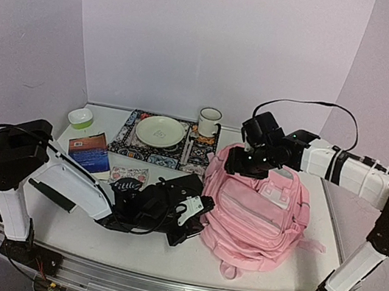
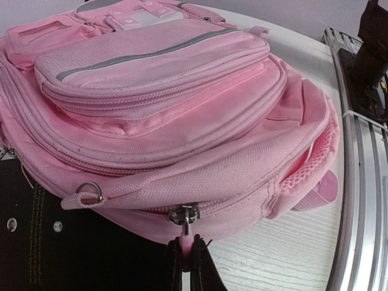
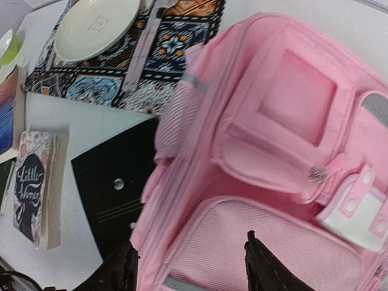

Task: Pack the student bag
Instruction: Unzip the largest pocket of the student bag.

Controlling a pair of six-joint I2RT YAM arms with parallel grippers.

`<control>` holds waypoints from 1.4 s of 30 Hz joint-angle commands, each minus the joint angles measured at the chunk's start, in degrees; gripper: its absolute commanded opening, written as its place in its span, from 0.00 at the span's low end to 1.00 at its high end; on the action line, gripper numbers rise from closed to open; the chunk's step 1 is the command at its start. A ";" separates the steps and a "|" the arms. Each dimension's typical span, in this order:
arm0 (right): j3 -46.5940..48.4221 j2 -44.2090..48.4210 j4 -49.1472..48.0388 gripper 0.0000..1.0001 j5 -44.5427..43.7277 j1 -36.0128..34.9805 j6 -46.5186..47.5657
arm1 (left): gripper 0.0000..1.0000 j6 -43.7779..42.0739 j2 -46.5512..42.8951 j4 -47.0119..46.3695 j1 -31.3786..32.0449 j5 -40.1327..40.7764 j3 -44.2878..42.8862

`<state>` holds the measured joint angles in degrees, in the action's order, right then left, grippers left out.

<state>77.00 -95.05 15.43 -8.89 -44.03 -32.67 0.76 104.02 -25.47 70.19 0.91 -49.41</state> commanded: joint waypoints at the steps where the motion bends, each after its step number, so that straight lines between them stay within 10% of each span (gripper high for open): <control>1: -1.00 -1.93 3.94 0.64 4.88 -4.26 -1.39 | 0.00 1.93 -4.47 -3.09 -0.43 -0.74 -0.29; 18: 6.28 -18.34 10.89 0.70 -7.11 -7.46 -1.11 | 0.00 3.25 -8.84 -5.61 -0.31 1.62 3.35; 30: 16.22 -23.98 12.61 0.05 -22.56 -2.65 -1.78 | 0.00 2.23 -12.93 -5.55 4.89 -4.58 3.67; 42: 29.51 -28.44 9.96 0.07 -18.24 0.77 -1.72 | 0.00 4.75 -8.94 -5.05 5.41 2.07 2.49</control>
<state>104.18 -122.77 30.48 -21.54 -47.46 -36.91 4.54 95.66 -26.27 71.72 8.35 -45.21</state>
